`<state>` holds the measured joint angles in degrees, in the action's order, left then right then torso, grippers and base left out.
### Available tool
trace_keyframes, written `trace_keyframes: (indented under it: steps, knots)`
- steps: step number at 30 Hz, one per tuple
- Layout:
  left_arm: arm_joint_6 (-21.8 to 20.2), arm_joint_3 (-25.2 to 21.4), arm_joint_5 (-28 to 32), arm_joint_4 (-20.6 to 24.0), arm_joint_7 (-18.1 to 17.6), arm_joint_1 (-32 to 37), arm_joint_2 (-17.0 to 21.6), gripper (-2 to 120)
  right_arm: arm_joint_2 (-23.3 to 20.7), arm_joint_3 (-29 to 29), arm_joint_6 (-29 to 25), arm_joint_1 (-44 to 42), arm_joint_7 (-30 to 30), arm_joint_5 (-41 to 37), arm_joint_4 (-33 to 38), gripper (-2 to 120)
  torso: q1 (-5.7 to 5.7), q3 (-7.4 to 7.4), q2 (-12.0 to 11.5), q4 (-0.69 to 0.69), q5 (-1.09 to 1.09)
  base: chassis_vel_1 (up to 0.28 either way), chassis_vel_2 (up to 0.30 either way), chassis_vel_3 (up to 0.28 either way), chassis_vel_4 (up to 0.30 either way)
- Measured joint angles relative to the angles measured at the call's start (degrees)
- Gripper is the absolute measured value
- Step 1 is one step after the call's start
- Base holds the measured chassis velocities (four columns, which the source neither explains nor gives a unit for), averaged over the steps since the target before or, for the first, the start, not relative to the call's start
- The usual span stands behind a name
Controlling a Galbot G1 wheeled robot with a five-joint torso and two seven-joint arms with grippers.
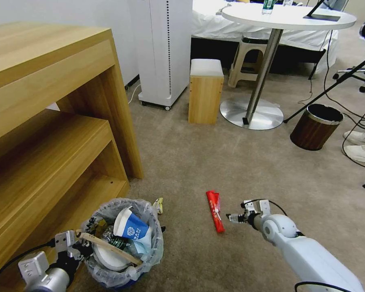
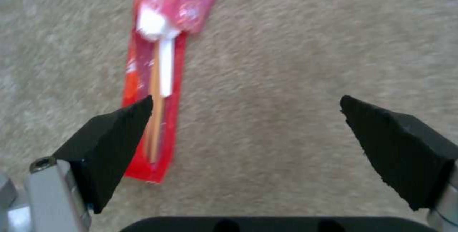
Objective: Pick up the trash bin and place the garbage on the floor into it.
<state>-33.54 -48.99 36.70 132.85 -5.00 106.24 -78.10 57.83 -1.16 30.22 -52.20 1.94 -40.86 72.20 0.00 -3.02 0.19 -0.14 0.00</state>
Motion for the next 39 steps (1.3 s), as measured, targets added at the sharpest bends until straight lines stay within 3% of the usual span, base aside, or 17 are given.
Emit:
trace_keyframes:
  steps: [9,21,32,39]
  knots:
    - [0.1,0.0,0.0,-0.8,-0.1,-0.6,-0.4,1,2.8,3.8,-0.4,3.2,1.0,2.3,-2.0,100,0.0,0.0,0.0,0.01,-0.01,0.0,0.0,0.0,0.0]
    - [0.4,-0.1,0.0,-0.9,-0.3,-0.5,-0.7,1,10.8,8.9,-5.9,9.9,4.2,7.2,-14.6,100,0.0,0.0,0.0,0.02,0.0,0.0,0.0,0.0,0.0]
    - [0.9,-0.3,0.1,-0.8,-0.4,-0.7,-0.6,1,11.9,8.3,-8.2,10.1,4.0,8.2,-17.5,95,0.0,0.0,0.0,0.01,0.0,0.0,0.0,0.0,0.0]
    - [1.4,-0.2,0.1,-0.8,-0.5,-0.6,-0.7,1,11.7,7.6,-10.1,10.1,3.8,8.9,-19.1,75,0.0,0.02,0.0,0.01,-0.02,0.0,0.0,0.0,0.0]
